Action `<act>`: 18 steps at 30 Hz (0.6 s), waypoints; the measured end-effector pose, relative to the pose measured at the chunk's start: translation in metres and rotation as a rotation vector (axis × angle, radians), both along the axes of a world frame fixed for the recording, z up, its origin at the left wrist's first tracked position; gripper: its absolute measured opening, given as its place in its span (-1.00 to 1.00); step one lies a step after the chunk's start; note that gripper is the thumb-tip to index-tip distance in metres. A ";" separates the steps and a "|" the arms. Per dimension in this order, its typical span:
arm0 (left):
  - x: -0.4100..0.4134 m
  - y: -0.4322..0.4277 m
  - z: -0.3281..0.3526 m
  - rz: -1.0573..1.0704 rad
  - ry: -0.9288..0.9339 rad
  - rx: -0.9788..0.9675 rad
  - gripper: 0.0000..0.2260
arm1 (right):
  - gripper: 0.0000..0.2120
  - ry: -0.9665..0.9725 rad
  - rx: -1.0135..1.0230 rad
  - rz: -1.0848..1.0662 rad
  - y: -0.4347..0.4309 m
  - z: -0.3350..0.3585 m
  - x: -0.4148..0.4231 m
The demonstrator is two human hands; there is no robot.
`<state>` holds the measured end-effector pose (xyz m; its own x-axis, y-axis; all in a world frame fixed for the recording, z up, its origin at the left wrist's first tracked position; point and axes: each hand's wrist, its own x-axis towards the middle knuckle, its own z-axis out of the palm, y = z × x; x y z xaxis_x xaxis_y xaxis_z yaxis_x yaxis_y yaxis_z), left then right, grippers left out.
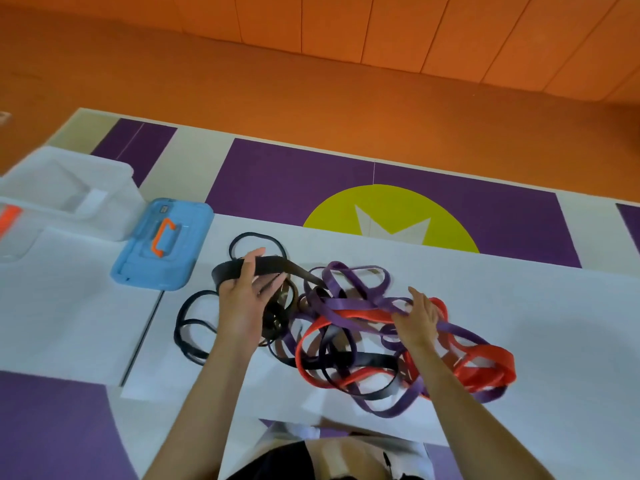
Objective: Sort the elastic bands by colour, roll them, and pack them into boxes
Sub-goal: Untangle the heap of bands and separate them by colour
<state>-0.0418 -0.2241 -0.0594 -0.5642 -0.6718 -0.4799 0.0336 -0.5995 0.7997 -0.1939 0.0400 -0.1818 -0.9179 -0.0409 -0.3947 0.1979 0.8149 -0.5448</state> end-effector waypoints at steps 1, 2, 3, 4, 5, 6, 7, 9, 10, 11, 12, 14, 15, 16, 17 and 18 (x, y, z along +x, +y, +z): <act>0.000 -0.002 0.000 0.001 0.032 0.054 -0.83 | -0.34 -0.045 -0.002 0.029 0.005 -0.002 -0.003; -0.001 -0.004 0.000 -0.018 0.053 0.103 -0.83 | -0.34 -0.084 -0.001 0.064 0.010 -0.007 -0.006; -0.002 -0.004 -0.003 -0.051 0.058 0.136 -0.83 | -0.36 -0.105 0.030 0.099 0.013 -0.009 -0.009; -0.004 -0.004 -0.006 -0.096 0.058 0.155 -0.82 | -0.44 -0.104 0.093 0.130 0.017 -0.011 -0.012; -0.005 -0.003 -0.011 -0.149 0.056 0.159 -0.79 | -0.55 -0.082 0.159 0.157 0.019 -0.013 -0.015; -0.007 -0.002 -0.014 -0.206 0.055 0.155 -0.75 | -0.68 -0.061 0.191 0.176 0.020 -0.013 -0.018; -0.009 -0.001 -0.019 -0.262 0.047 0.134 -0.71 | -0.77 -0.049 0.180 0.194 0.019 -0.014 -0.019; -0.015 0.001 -0.027 -0.339 -0.011 0.040 -0.74 | -0.80 -0.035 0.080 0.199 0.018 -0.013 -0.017; -0.019 0.003 -0.030 -0.364 -0.057 -0.018 -0.80 | -0.77 -0.016 0.016 0.189 0.016 -0.011 -0.013; -0.022 0.005 -0.033 -0.379 -0.091 -0.054 -0.83 | -0.79 0.009 -0.057 0.179 0.015 -0.008 -0.008; -0.027 0.007 -0.034 -0.390 -0.107 -0.067 -0.81 | -0.85 0.030 -0.124 0.171 0.014 -0.003 -0.001; -0.035 0.011 -0.038 -0.394 -0.091 -0.055 -0.71 | -0.87 0.037 -0.239 0.192 0.009 0.008 0.010; -0.038 0.011 -0.040 -0.370 -0.064 0.003 -0.69 | -0.85 0.020 -0.277 0.209 0.007 0.011 0.015; -0.042 0.013 -0.039 -0.336 -0.024 0.115 -0.69 | -0.85 0.000 -0.296 0.223 0.005 0.014 0.020; -0.045 0.013 -0.040 -0.315 0.002 0.194 -0.67 | -0.85 -0.007 -0.319 0.238 0.003 0.016 0.025; -0.048 0.013 -0.041 -0.298 0.020 0.241 -0.65 | -0.83 0.002 -0.339 0.255 0.002 0.018 0.029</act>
